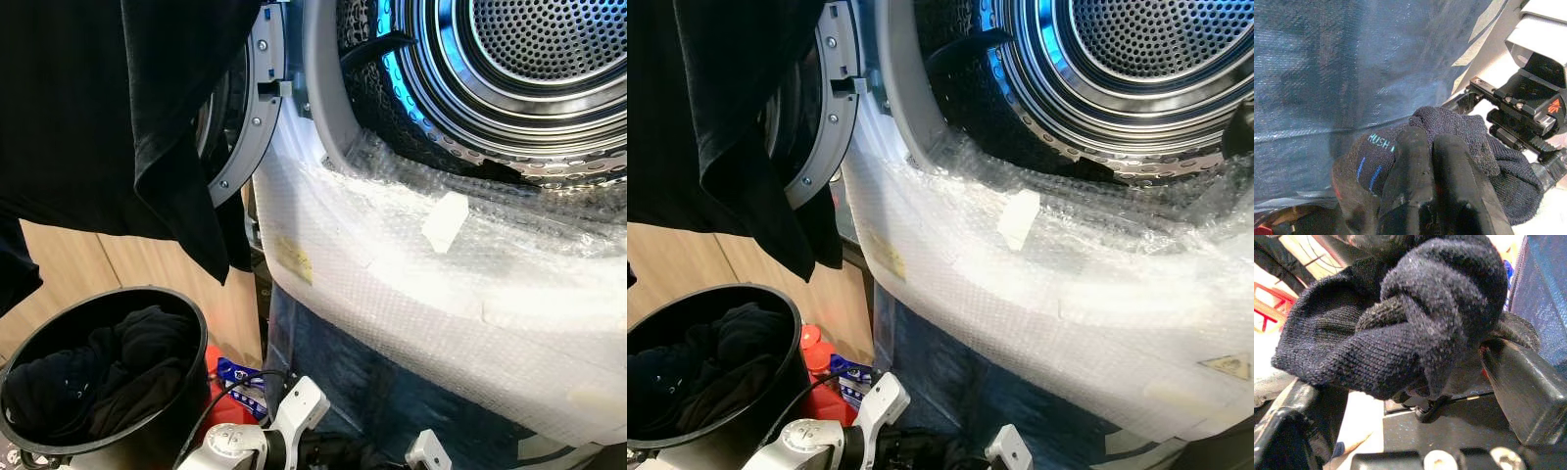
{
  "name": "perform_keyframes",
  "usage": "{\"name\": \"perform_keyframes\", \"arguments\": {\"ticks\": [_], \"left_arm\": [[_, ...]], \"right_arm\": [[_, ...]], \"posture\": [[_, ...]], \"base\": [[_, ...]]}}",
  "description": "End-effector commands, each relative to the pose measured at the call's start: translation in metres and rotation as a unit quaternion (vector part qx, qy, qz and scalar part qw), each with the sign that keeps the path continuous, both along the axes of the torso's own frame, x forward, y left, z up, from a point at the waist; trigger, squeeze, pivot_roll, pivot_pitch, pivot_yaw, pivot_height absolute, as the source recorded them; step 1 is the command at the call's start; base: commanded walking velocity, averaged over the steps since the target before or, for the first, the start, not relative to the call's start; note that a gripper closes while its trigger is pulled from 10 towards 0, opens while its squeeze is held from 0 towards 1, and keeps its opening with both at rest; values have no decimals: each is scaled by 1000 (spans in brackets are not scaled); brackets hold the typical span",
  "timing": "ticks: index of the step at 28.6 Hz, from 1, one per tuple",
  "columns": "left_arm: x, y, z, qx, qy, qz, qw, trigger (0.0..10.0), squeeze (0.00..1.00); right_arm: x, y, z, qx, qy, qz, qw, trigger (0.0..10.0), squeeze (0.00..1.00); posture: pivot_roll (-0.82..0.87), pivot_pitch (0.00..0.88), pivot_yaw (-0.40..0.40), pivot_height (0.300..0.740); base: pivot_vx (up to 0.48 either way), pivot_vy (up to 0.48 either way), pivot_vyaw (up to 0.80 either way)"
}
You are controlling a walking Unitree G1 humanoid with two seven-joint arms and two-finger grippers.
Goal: Clothes washing
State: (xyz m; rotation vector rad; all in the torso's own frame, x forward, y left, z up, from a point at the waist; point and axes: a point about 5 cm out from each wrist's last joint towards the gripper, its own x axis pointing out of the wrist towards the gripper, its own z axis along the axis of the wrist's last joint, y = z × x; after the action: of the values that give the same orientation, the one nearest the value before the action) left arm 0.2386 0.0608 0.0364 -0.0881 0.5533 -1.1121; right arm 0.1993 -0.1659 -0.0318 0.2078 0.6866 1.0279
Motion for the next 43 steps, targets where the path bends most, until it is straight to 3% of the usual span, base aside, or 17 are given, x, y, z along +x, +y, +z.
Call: {"name": "perform_keyframes", "arguments": {"ticks": [1,11,18,19,20,24,43], "left_arm": [[4,-1,0,6,-11,3,1000,0,0],[10,-3,0,0,-17,18,1000,0,0],[11,-3,0,-4,-15,20,1000,0,0],[12,-2,0,-4,-16,23,1000,0,0],[14,-1,0,-4,-17,30,999,0,0],[16,-1,2,-8,-17,35,999,0,0],[16,-3,0,-13,-11,37,999,0,0]], "right_arm": [[4,3,4,14,-5,0,1000,10000,0],[5,12,3,12,0,-1,1000,10000,0],[18,17,5,34,-4,-78,996,10000,0],[18,18,6,41,0,-81,996,8863,0],[18,20,6,46,4,-79,996,4196,0],[18,23,5,45,5,-72,996,0,0],[20,31,7,56,1,-69,996,0,0]], "posture": [[-31,0,-35,740],[-27,0,-47,740],[-26,0,-54,740],[-25,0,-55,740],[-21,0,-57,740],[-19,0,-60,740],[-20,4,-61,740]], "base": [[0,0,0],[0,0,0],[0,0,0],[0,0,0],[0,0,0],[0,0,0],[0,0,0]]}}
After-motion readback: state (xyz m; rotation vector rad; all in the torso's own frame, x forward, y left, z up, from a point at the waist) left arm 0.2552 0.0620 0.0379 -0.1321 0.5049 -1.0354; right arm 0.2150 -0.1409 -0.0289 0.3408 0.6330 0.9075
